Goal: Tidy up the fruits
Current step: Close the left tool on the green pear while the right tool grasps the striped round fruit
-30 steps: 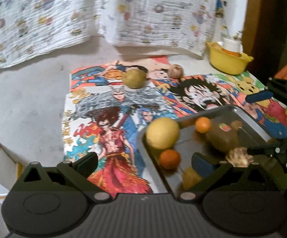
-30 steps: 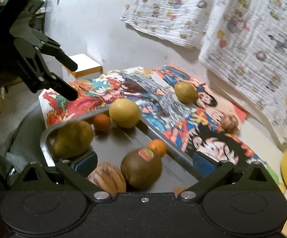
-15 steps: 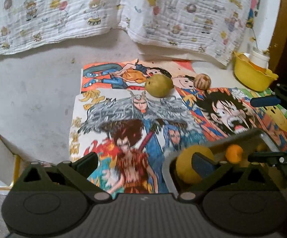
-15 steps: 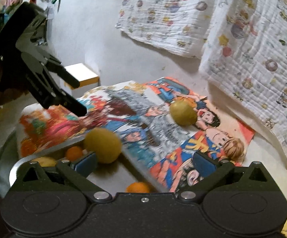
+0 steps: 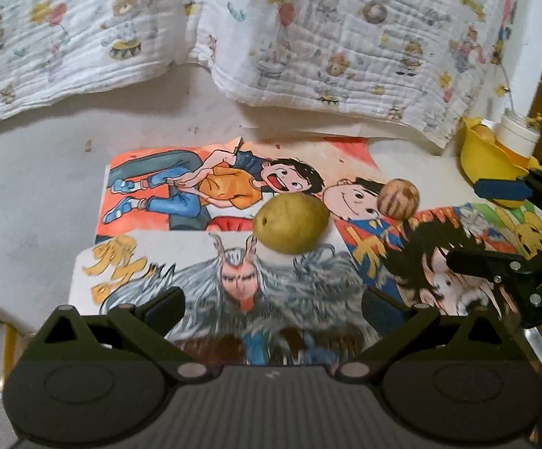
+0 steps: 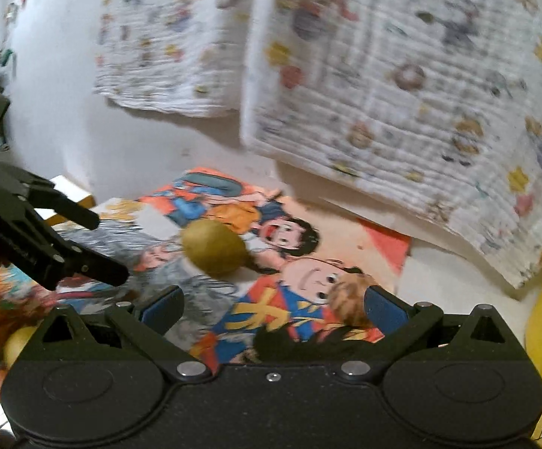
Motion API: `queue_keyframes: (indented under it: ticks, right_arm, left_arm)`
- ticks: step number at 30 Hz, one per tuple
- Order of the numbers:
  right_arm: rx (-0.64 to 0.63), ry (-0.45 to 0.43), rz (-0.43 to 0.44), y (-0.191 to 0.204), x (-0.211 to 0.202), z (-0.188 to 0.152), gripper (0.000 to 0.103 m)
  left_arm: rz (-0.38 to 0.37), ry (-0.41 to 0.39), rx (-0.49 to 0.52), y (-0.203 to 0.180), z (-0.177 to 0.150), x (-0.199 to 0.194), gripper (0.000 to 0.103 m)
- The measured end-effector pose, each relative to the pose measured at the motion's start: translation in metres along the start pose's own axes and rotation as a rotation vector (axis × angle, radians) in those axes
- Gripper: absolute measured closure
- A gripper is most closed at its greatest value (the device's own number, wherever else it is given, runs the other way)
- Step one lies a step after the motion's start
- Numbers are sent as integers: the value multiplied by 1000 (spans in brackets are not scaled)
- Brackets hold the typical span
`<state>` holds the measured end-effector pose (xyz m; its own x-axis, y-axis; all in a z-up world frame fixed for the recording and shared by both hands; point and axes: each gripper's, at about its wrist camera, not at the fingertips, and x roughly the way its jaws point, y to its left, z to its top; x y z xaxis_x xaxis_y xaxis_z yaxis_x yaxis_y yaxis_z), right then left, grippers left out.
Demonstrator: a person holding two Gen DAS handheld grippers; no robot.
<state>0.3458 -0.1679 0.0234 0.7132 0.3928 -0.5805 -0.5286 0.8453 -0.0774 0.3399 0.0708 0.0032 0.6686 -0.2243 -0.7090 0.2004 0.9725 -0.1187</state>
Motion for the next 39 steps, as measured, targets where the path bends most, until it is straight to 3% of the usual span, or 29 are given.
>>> queue_keyframes:
  ticks: [13, 23, 39]
  right_arm:
    - [129, 60, -89, -43, 56, -6, 1]
    - [215, 114, -72, -59, 89, -16, 1]
    - [215, 121, -54, -60, 114, -17, 25]
  left_arm:
    - [-4, 17, -7, 5, 26, 53, 1]
    - [2, 36, 38, -4, 31, 85, 1]
    - [6, 13, 84, -12, 35, 108, 5]
